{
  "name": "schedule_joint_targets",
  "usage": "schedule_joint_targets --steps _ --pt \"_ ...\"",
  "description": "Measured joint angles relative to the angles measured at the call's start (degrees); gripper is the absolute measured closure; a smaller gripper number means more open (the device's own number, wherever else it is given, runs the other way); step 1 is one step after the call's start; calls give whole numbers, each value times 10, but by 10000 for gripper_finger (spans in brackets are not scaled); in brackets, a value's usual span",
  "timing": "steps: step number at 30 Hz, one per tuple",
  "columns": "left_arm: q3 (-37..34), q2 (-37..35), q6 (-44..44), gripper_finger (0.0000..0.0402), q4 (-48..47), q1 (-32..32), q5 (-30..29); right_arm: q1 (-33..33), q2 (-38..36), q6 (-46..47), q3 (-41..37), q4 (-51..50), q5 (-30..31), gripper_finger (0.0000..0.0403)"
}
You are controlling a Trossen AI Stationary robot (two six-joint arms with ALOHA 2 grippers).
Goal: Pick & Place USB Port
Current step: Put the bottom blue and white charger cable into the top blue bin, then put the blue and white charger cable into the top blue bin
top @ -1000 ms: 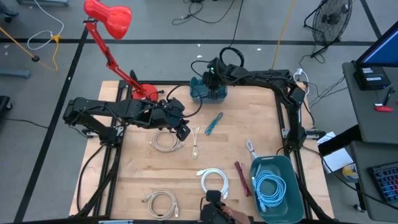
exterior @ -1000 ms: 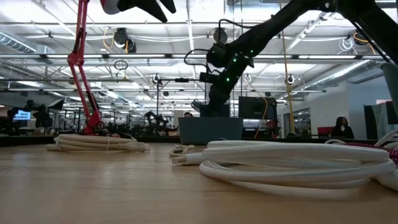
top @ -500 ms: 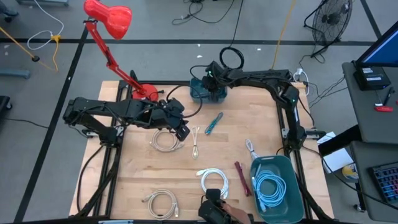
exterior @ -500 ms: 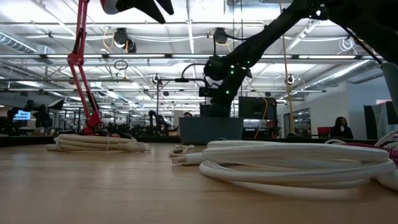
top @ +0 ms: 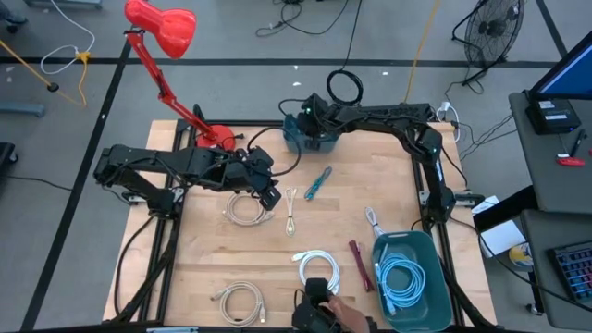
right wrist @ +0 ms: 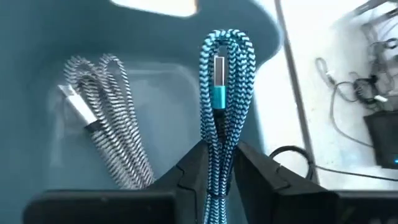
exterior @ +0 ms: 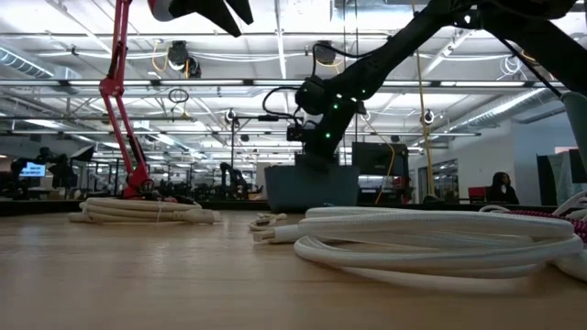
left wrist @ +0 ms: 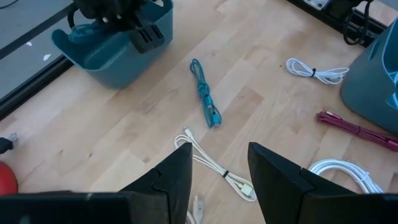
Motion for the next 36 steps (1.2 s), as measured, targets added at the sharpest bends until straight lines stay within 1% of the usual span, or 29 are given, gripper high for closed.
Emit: schedule_joint_targets --steps 10,15,19,24,26,28,30,32,35,36 --pt "0 0 5 245 0 1 -2 2 0 23 0 -8 2 294" --pt "0 0 5 245 0 6 -2 10 -20 34 -1 -9 32 273" --pt "0 0 9 245 0 10 -2 18 -57 36 0 -8 31 265" --pt "0 0 13 245 1 13 -2 31 -114 53 0 1 28 265" --pt "0 0 15 245 1 13 -6 37 -141 71 0 -2 28 267" --pt "0 0 16 245 1 13 -7 42 -172 109 0 -15 26 267" --pt "0 0 24 245 1 13 -4 49 -206 161 0 -30 9 266" --pt "0 0 35 245 0 14 9 57 -242 220 0 -59 -30 264" --pt "0 0 57 245 -2 16 46 77 -293 281 0 -102 -96 262" --pt "0 0 65 245 -3 16 61 85 -310 297 0 -117 -109 262"
